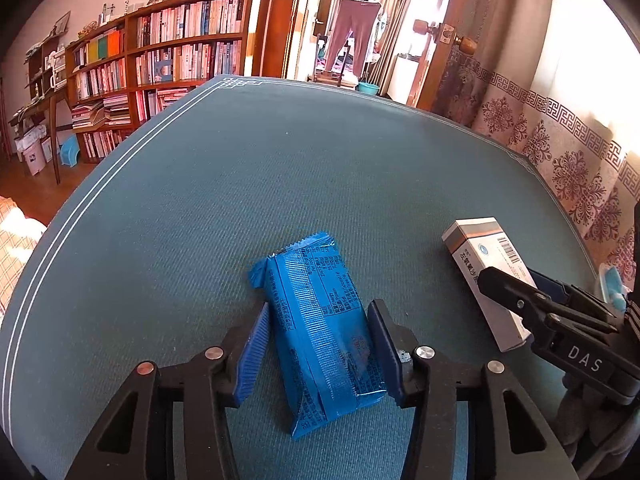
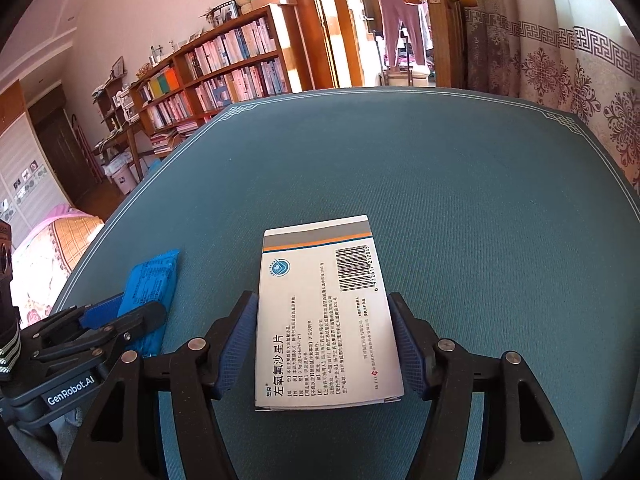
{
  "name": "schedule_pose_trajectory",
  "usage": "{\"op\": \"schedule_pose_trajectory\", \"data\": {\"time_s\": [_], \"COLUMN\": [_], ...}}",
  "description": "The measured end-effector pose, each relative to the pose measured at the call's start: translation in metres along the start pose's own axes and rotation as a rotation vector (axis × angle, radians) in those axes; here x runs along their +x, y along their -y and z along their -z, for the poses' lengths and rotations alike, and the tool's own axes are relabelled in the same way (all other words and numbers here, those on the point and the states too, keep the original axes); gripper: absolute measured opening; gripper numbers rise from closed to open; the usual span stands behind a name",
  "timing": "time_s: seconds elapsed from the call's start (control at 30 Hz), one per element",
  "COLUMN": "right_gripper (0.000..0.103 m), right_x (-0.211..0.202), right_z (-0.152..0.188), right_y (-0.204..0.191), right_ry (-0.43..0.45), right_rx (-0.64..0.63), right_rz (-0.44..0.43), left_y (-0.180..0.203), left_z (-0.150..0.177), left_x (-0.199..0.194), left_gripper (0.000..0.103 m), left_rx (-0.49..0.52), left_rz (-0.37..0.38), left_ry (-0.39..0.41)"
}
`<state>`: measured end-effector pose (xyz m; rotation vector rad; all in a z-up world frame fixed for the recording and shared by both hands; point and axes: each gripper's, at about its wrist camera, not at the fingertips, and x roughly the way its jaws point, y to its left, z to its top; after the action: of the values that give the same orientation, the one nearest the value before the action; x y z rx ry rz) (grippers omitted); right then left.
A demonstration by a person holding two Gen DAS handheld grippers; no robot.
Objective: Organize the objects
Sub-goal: 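Lift and carry the blue packet and white box with both tools toward the bowl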
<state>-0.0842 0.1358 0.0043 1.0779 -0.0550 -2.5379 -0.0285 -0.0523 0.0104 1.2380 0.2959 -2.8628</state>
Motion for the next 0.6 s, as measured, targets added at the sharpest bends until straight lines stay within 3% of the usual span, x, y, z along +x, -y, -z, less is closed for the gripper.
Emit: {"op": "schedule_pose_trajectory", "data": {"time_s": [0.17, 0.6], "right_gripper": [0.066, 0.066], "right_x": [-0.014, -0.052], "right_z": [0.01, 0.029], "right_y": [0.004, 0.022], "right_ry": [0.014, 0.047], "right_rx": [0.03, 0.105], "right_rz": [-0.006, 0.01], "left_y": [0.001, 0.004], "left_z": [0.0, 0.0], "left_x": [-0.005, -0.011], "left_gripper": [0.045, 0.043], "left_rx": [0.008, 0.016], "left_rz": [0.023, 0.088], "left_ry": [0.018, 0.033]}}
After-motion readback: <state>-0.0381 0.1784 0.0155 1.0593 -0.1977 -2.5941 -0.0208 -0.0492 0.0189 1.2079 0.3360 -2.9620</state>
